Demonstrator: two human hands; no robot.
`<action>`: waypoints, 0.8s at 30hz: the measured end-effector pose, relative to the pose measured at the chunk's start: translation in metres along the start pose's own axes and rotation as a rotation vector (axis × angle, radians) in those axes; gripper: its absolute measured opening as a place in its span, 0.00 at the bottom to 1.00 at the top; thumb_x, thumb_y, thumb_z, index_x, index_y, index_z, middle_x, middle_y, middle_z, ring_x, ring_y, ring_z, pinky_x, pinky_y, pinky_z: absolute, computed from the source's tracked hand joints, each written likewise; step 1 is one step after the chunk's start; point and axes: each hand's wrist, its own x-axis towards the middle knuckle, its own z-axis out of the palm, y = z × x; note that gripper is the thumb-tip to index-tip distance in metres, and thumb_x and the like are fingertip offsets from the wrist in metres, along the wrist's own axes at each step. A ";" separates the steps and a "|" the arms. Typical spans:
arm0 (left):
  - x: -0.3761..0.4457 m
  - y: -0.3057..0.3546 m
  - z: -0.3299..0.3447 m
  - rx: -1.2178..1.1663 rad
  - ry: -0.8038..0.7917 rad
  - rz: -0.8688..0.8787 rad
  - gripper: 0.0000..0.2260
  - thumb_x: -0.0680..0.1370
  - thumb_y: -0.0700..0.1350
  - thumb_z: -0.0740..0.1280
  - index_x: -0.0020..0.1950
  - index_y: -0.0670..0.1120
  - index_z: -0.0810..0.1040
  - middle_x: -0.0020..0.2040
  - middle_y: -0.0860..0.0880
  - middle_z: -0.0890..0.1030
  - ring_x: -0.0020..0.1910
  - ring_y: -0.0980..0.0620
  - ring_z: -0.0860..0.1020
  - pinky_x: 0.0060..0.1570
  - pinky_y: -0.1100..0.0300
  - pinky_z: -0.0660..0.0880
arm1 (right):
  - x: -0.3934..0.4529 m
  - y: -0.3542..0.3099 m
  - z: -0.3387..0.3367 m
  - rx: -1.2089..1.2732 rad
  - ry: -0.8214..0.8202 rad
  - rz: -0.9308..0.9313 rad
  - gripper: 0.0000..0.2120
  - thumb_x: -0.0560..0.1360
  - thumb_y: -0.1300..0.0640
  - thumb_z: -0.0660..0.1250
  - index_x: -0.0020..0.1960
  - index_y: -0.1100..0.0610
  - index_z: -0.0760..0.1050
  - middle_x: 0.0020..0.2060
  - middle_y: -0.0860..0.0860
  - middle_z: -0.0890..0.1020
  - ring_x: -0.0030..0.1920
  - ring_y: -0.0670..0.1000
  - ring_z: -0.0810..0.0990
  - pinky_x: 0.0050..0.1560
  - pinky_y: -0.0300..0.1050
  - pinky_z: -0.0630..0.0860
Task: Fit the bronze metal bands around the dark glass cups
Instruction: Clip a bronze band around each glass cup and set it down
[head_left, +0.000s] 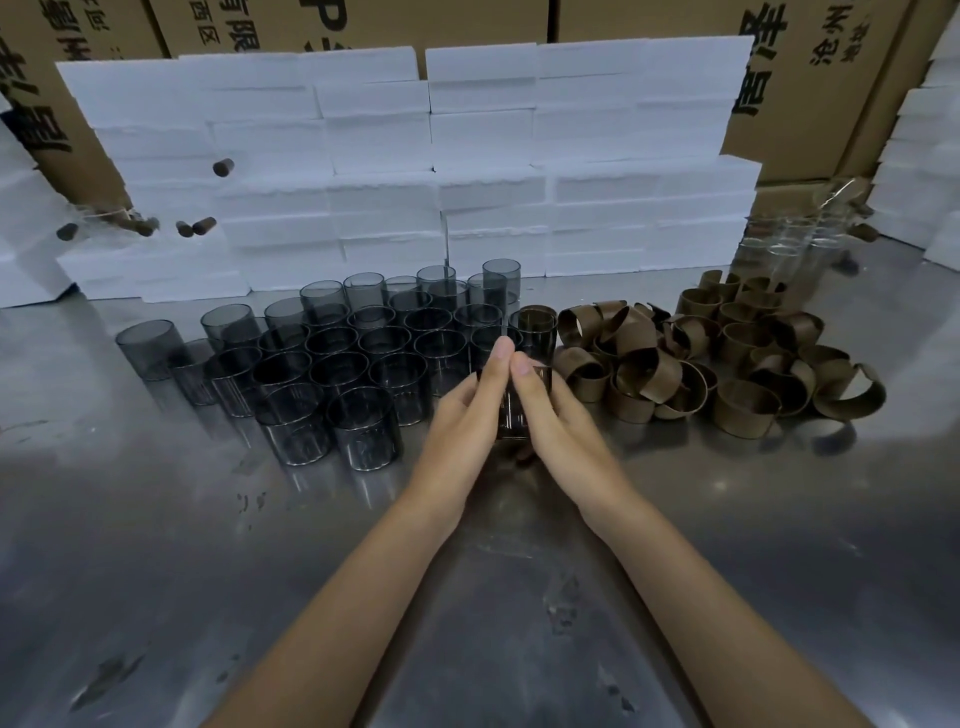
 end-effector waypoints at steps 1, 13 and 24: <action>0.000 0.001 0.000 0.010 -0.003 0.005 0.33 0.72 0.76 0.64 0.62 0.52 0.84 0.59 0.52 0.86 0.62 0.54 0.81 0.69 0.50 0.74 | -0.001 -0.003 0.001 -0.002 -0.021 -0.014 0.20 0.72 0.26 0.58 0.56 0.34 0.77 0.49 0.28 0.83 0.55 0.27 0.78 0.49 0.22 0.71; 0.008 0.001 -0.016 0.018 0.019 0.048 0.26 0.74 0.68 0.65 0.55 0.48 0.86 0.48 0.49 0.88 0.49 0.53 0.85 0.52 0.58 0.80 | 0.004 0.003 -0.003 -0.047 0.262 -0.076 0.23 0.87 0.45 0.52 0.50 0.49 0.84 0.44 0.46 0.88 0.49 0.40 0.85 0.51 0.34 0.77; 0.015 -0.001 -0.019 -0.208 0.014 0.108 0.14 0.86 0.42 0.59 0.67 0.48 0.80 0.62 0.50 0.85 0.64 0.53 0.81 0.60 0.59 0.78 | 0.001 -0.011 -0.005 0.553 0.056 0.236 0.23 0.83 0.41 0.60 0.59 0.61 0.80 0.53 0.60 0.87 0.55 0.59 0.87 0.58 0.51 0.83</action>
